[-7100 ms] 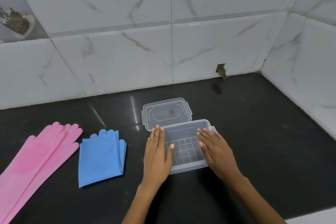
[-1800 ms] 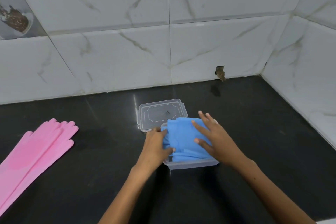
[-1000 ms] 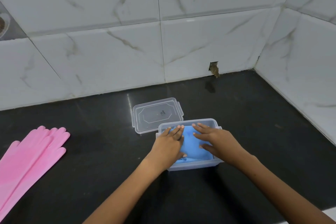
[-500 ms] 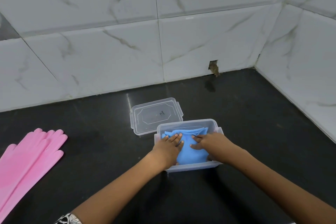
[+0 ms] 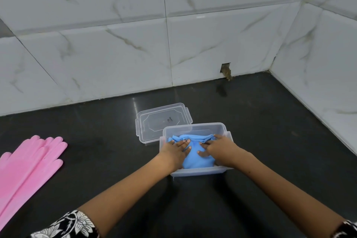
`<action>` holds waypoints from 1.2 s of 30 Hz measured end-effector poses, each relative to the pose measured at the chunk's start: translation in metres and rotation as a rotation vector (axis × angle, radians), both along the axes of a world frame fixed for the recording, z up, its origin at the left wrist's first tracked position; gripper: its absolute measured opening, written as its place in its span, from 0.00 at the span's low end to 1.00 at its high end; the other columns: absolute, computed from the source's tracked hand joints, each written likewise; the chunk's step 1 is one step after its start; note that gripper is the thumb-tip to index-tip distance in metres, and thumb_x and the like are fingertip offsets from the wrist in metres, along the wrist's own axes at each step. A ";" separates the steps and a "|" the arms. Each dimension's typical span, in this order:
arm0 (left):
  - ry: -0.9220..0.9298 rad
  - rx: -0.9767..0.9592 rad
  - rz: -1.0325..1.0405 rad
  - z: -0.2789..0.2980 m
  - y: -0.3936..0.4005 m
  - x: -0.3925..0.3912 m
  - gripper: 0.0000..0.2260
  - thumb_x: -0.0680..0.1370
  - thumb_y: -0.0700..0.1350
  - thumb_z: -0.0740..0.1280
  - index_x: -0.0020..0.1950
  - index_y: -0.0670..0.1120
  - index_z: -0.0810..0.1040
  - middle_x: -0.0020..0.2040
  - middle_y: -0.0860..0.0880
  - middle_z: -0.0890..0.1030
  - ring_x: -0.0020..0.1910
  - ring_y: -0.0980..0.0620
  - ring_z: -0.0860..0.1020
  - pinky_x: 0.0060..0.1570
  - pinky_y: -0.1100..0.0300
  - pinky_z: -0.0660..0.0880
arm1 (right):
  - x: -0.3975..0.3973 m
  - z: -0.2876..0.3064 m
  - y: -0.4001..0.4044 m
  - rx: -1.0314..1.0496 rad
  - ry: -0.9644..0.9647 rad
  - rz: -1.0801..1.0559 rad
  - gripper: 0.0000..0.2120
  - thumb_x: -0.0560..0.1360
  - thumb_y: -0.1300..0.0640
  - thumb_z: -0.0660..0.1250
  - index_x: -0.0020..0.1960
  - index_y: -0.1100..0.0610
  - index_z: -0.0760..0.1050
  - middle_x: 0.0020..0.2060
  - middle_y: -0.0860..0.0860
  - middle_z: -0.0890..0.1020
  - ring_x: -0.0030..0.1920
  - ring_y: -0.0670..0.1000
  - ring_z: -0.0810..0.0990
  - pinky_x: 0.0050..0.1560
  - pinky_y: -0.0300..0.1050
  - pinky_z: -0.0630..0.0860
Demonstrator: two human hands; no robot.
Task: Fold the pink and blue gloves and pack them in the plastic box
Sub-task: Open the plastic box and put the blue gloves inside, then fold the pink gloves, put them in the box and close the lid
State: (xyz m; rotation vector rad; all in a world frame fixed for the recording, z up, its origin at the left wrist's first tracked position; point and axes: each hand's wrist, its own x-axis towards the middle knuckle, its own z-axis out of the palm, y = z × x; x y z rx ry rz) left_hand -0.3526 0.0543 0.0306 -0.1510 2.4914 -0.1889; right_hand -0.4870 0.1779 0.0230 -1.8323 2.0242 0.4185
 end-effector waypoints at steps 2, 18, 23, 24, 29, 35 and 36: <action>0.045 0.024 0.010 0.002 0.001 0.002 0.28 0.83 0.49 0.53 0.78 0.43 0.42 0.79 0.46 0.41 0.78 0.49 0.44 0.75 0.52 0.46 | 0.000 0.008 0.002 0.002 -0.032 -0.058 0.24 0.77 0.56 0.61 0.72 0.51 0.63 0.74 0.53 0.64 0.74 0.55 0.60 0.75 0.50 0.50; 1.015 0.252 0.499 0.057 -0.011 0.112 0.17 0.80 0.40 0.60 0.69 0.49 0.73 0.71 0.50 0.71 0.70 0.51 0.69 0.70 0.56 0.64 | 0.080 0.100 -0.020 -0.776 -0.398 -0.281 0.13 0.78 0.57 0.61 0.59 0.49 0.79 0.55 0.46 0.83 0.57 0.48 0.80 0.59 0.46 0.75; 1.127 0.188 0.734 0.035 -0.013 0.187 0.16 0.80 0.39 0.60 0.67 0.45 0.74 0.69 0.47 0.73 0.69 0.49 0.70 0.71 0.56 0.60 | 0.168 0.080 -0.069 -0.847 -0.466 -0.271 0.11 0.77 0.55 0.62 0.56 0.48 0.80 0.49 0.48 0.85 0.51 0.51 0.82 0.52 0.46 0.77; 1.116 0.174 0.783 0.028 -0.016 0.206 0.16 0.81 0.40 0.60 0.68 0.45 0.74 0.70 0.47 0.72 0.71 0.49 0.68 0.71 0.56 0.60 | 0.188 0.072 -0.076 -0.860 -0.480 -0.262 0.11 0.76 0.55 0.62 0.55 0.49 0.80 0.49 0.47 0.85 0.50 0.51 0.82 0.51 0.45 0.77; 1.051 0.129 0.923 -0.007 -0.042 0.295 0.16 0.81 0.44 0.60 0.69 0.45 0.73 0.73 0.45 0.67 0.75 0.48 0.61 0.72 0.57 0.59 | 0.273 0.020 -0.105 -0.858 -0.472 -0.262 0.11 0.75 0.56 0.63 0.55 0.49 0.80 0.49 0.45 0.85 0.50 0.49 0.82 0.47 0.44 0.76; 1.042 0.133 1.006 -0.030 -0.101 0.394 0.16 0.80 0.45 0.61 0.67 0.44 0.74 0.72 0.45 0.69 0.72 0.49 0.65 0.69 0.57 0.64 | 0.355 -0.026 -0.153 -0.820 -0.466 -0.342 0.10 0.74 0.58 0.66 0.52 0.50 0.82 0.48 0.44 0.85 0.48 0.47 0.83 0.44 0.41 0.76; 1.053 0.136 1.025 -0.032 -0.110 0.405 0.15 0.80 0.45 0.61 0.66 0.44 0.75 0.72 0.46 0.69 0.71 0.49 0.65 0.67 0.57 0.65 | 0.364 -0.030 -0.162 -0.820 -0.466 -0.359 0.10 0.74 0.59 0.66 0.52 0.50 0.82 0.48 0.44 0.85 0.48 0.47 0.83 0.44 0.40 0.76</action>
